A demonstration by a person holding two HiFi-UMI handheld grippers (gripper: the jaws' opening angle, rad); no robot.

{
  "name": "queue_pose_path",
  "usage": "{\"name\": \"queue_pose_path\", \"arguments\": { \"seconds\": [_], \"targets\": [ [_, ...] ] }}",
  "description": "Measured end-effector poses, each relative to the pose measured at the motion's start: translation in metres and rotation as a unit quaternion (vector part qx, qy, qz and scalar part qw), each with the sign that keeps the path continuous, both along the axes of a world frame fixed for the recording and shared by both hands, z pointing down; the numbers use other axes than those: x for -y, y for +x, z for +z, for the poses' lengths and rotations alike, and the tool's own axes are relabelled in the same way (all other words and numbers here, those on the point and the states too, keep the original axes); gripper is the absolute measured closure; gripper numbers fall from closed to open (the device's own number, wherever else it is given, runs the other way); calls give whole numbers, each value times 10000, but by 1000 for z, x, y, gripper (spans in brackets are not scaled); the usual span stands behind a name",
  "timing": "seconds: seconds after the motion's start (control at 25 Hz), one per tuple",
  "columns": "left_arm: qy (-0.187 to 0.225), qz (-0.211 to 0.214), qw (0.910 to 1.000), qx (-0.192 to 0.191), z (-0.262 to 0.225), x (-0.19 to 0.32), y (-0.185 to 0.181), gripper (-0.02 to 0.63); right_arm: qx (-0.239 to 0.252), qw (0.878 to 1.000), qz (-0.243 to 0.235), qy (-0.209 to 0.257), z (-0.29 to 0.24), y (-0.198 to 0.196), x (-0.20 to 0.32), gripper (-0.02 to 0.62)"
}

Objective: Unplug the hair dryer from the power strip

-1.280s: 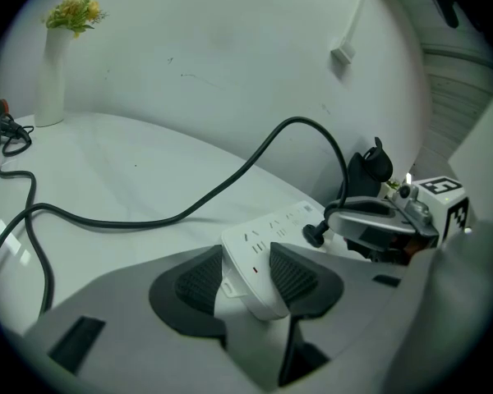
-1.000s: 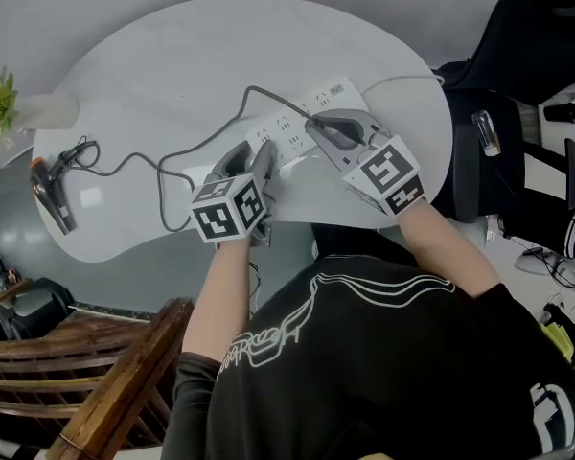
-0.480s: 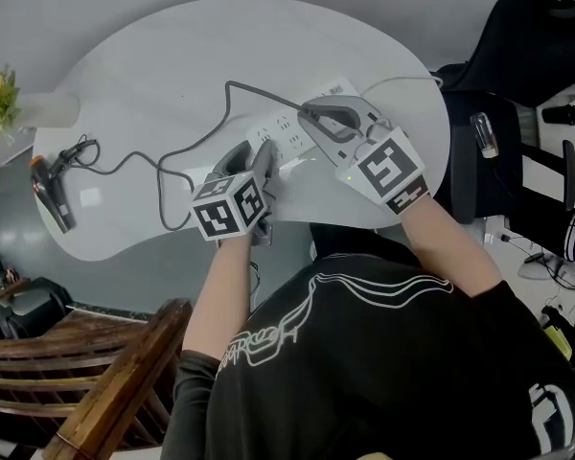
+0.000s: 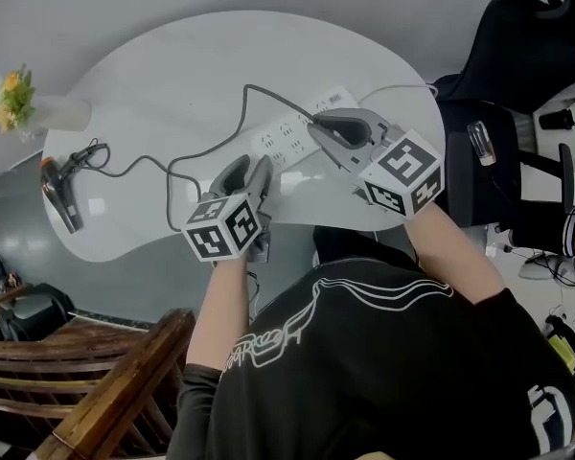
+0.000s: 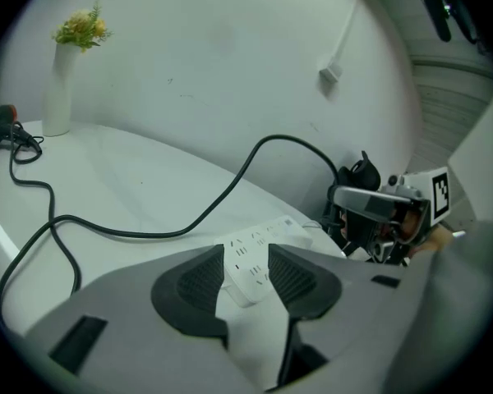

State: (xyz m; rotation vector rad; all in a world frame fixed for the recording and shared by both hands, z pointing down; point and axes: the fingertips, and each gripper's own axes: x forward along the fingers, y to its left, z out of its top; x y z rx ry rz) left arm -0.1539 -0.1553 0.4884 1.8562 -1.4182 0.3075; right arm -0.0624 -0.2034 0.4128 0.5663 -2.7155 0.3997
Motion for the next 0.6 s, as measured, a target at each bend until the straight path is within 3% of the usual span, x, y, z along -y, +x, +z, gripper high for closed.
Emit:
{"name": "queue_pose_path", "arguments": {
  "seconds": [0.2,0.4,0.6],
  "targets": [
    [481,-86,9980,-405,-48,-22,1,463,195,9997,-125,51,-28,-1,-27,568],
    [1074,451,9902,-768,-103,-53,16,499,514,9985,-150,-60,-57,2,-58,568],
    [1553,780,9805,-917,-153,-92,27,551,579,9980,-213,139,-82,7,-100,568]
  ]
}}
